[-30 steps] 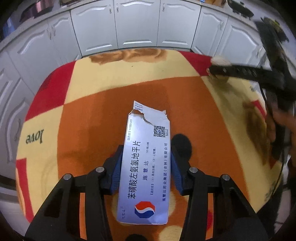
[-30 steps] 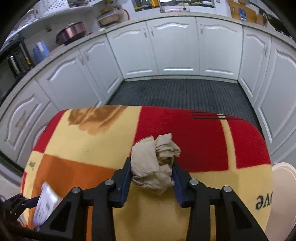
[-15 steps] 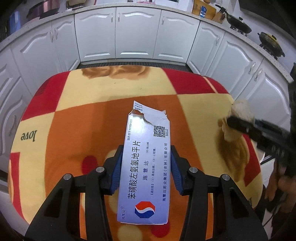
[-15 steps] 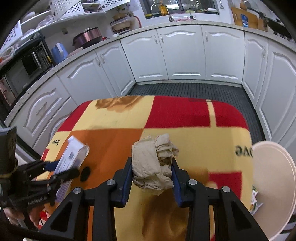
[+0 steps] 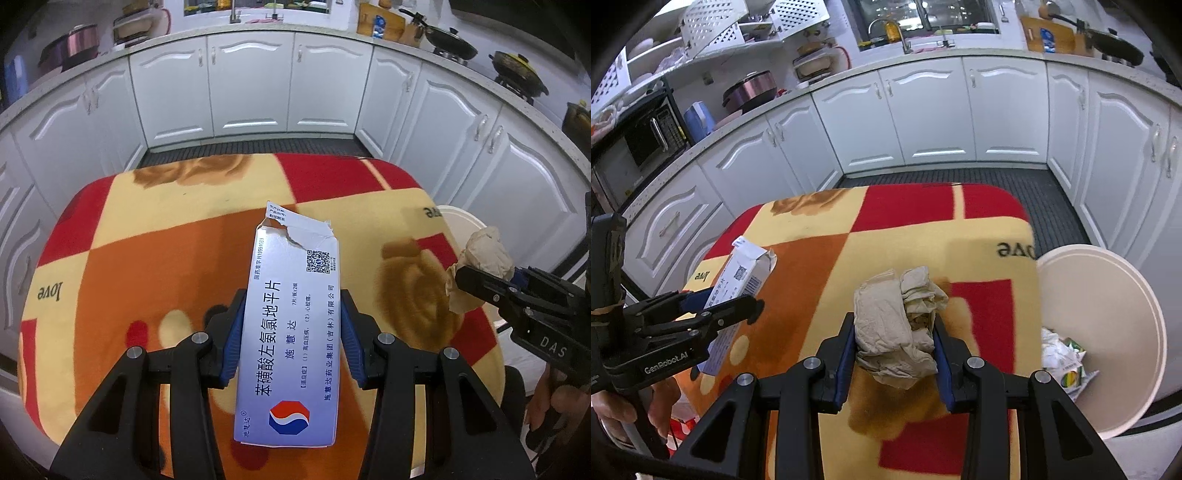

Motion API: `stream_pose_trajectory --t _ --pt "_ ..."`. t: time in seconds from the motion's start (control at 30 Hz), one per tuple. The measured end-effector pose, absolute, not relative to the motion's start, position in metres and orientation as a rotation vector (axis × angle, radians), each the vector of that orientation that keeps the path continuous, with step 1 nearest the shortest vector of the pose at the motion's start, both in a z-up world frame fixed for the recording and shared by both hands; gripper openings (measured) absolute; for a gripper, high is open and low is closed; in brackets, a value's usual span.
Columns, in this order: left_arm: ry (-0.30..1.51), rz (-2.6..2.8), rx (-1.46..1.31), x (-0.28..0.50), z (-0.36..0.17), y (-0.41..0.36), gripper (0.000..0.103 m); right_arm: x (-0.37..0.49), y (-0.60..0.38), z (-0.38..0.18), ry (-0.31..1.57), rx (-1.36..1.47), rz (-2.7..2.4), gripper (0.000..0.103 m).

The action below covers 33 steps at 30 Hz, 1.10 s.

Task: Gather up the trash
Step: 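Carry both items over the bin and open both tools to drop them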

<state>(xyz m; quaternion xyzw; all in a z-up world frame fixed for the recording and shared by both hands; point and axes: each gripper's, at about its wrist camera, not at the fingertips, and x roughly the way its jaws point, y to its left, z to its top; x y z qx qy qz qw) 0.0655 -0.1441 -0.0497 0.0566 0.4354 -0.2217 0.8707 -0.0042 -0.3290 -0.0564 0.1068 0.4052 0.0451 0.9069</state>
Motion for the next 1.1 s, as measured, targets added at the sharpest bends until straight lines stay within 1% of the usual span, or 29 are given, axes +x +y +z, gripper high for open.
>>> stream_pose_trajectory --t 0.73,1.1 --pt "0.882 -0.560 0.169 0.044 -0.039 -0.213 0.045 -0.041 -0.380 -0.051 0.815 0.276 -0.013 0.036" --pt "0.905 -0.644 0.176 0.038 -0.043 -0.261 0.045 -0.052 -0.411 -0.055 0.824 0.295 -0.095 0.036"
